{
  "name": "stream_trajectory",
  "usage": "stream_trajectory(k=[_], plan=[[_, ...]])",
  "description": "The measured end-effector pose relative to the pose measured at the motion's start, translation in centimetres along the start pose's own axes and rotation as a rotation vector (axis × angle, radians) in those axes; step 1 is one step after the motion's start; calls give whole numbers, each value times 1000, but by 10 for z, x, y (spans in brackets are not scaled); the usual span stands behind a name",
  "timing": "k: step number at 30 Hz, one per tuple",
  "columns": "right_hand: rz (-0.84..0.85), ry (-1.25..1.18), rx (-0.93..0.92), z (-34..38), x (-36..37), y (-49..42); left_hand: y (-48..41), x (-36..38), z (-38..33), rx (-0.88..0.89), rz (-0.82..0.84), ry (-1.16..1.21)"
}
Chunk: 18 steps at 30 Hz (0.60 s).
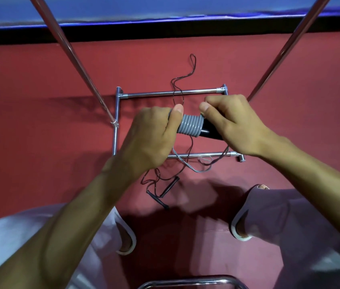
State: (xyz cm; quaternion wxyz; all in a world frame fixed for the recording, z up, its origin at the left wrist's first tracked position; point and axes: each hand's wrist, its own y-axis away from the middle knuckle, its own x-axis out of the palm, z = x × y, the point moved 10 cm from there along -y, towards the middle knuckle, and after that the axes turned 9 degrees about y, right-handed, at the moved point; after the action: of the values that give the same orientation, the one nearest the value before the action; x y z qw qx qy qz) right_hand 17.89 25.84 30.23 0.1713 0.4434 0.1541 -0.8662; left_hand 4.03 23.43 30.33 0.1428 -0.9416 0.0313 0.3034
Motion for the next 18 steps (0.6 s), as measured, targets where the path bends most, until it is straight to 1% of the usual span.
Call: stream_trajectory(k=[3,5,7,9,10,11,13,15,16,18], plan=[[23,167,-68,7,6,0,5,4,5,-13,70,37],[33,290,-145,17,7,2,8,10,10,-54,133,73],[48,371,-219,27,8,5,10,16,20,-170,185,101],[74,404,-263,35,12,8,12,19,34,-336,223,122],[89,410,-274,36,15,9,14,21,36,-382,263,138],[103,405,-279,37,18,10,15,24,32,-360,322,148],[125,357,-282,38,24,13,22,29,8,-192,453,133],[155,313,-272,39,30,15,31,34,-1,-142,532,66],[174,301,-261,38,34,16,32,36,-2,-136,543,-10],[204,250,-232,36,39,17,29,39,-4,-98,515,-176]])
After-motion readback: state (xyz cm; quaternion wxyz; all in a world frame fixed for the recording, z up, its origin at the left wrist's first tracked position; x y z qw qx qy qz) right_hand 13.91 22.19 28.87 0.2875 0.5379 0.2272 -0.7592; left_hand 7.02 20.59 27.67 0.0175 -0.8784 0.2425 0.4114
